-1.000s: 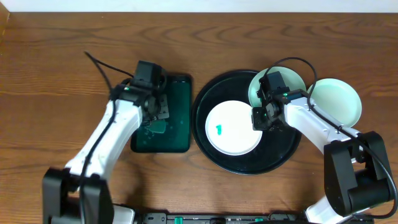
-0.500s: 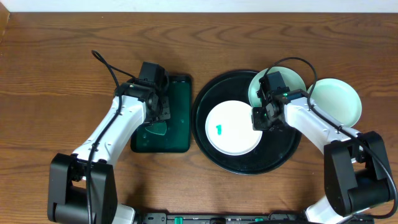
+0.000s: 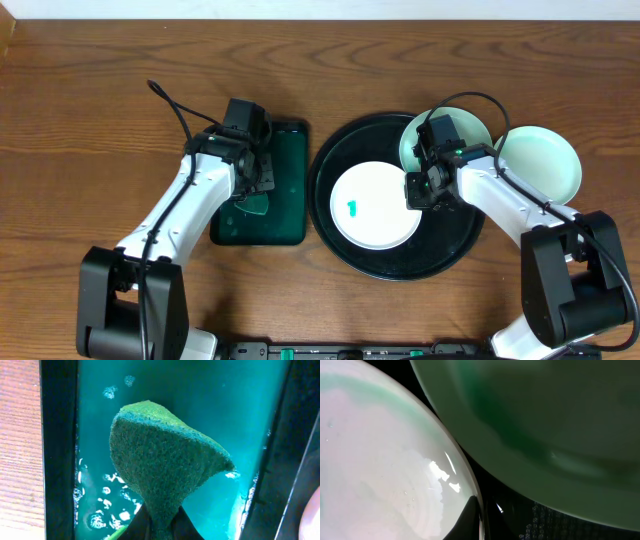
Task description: Clean dirty plates on tray and stack at the side
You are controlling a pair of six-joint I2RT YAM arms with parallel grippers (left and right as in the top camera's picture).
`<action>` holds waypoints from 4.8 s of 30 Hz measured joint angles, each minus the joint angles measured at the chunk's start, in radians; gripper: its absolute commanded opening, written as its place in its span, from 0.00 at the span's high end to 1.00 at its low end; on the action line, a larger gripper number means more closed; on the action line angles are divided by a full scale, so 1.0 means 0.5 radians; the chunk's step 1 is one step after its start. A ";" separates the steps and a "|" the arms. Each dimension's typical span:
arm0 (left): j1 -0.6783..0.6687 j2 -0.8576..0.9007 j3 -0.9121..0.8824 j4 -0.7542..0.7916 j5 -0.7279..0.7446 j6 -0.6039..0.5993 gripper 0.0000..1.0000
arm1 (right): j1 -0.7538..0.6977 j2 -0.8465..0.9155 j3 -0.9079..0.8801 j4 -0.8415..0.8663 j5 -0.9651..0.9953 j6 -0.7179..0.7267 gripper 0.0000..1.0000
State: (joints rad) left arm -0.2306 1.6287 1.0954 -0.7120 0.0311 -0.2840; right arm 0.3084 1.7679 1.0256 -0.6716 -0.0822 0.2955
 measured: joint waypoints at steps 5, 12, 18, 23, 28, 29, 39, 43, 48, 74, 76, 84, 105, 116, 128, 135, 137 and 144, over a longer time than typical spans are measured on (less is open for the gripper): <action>0.000 -0.101 0.000 0.019 0.000 0.049 0.93 | 0.000 -0.001 0.000 0.000 0.000 0.000 0.99; 0.000 -0.446 0.000 0.054 -0.075 0.076 0.93 | 0.000 -0.001 -0.001 0.000 0.000 0.000 0.99; 0.000 -0.561 0.000 0.054 -0.162 0.092 0.93 | 0.000 -0.001 -0.001 0.000 0.000 0.000 0.99; 0.000 -0.554 0.000 0.027 -0.181 0.092 0.93 | 0.000 -0.001 -0.001 0.000 0.000 0.000 0.99; 0.000 -0.553 0.000 0.026 -0.181 0.092 0.93 | 0.000 -0.001 -0.001 0.000 0.000 0.000 0.99; 0.000 -0.553 0.000 0.026 -0.182 0.092 0.93 | 0.000 -0.001 0.000 0.000 0.000 0.000 0.99; 0.000 -0.553 0.000 0.023 -0.182 0.092 0.93 | 0.000 -0.001 -0.001 0.000 0.000 0.000 0.99; 0.000 -0.553 0.000 0.022 -0.181 0.092 0.93 | 0.000 -0.001 -0.001 0.000 0.000 0.000 0.99; 0.000 -0.553 0.000 0.022 -0.182 0.092 0.93 | 0.000 -0.001 0.000 0.000 0.000 0.000 0.99; 0.001 -0.388 0.011 -0.008 -0.220 0.052 0.93 | 0.000 -0.001 -0.001 0.001 0.000 0.000 0.99; 0.003 -0.275 0.081 -0.136 -0.220 0.040 0.93 | 0.000 -0.001 -0.001 0.001 0.000 0.000 0.99; 0.039 0.050 0.617 -0.425 -0.217 0.037 0.93 | 0.000 -0.001 -0.001 0.001 -0.001 0.000 0.99; -0.343 0.065 0.497 -0.120 0.466 -0.290 0.93 | 0.000 -0.001 -0.001 -0.004 -0.008 0.023 0.99; -0.688 0.066 0.366 0.097 0.306 -0.561 0.93 | -0.001 -0.001 -0.001 -0.027 -0.066 0.093 0.99; -0.835 0.244 0.338 0.191 0.131 -0.783 0.93 | 0.000 -0.001 -0.005 -0.021 -0.098 0.249 0.89; -0.835 0.282 0.338 0.225 0.124 -0.835 0.93 | 0.000 -0.001 -0.012 0.037 -0.105 0.256 0.91; -0.835 0.295 0.338 0.229 0.122 -0.845 0.93 | 0.000 -0.001 -0.023 0.068 -0.105 0.247 0.94; -0.835 0.322 0.338 0.229 0.118 -0.846 0.93 | 0.000 -0.011 -0.067 0.128 -0.111 0.228 0.99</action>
State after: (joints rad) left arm -0.6483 1.7897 1.2644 -0.5976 0.0902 -0.7071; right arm 0.3084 1.7622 0.9920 -0.6075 -0.1379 0.4095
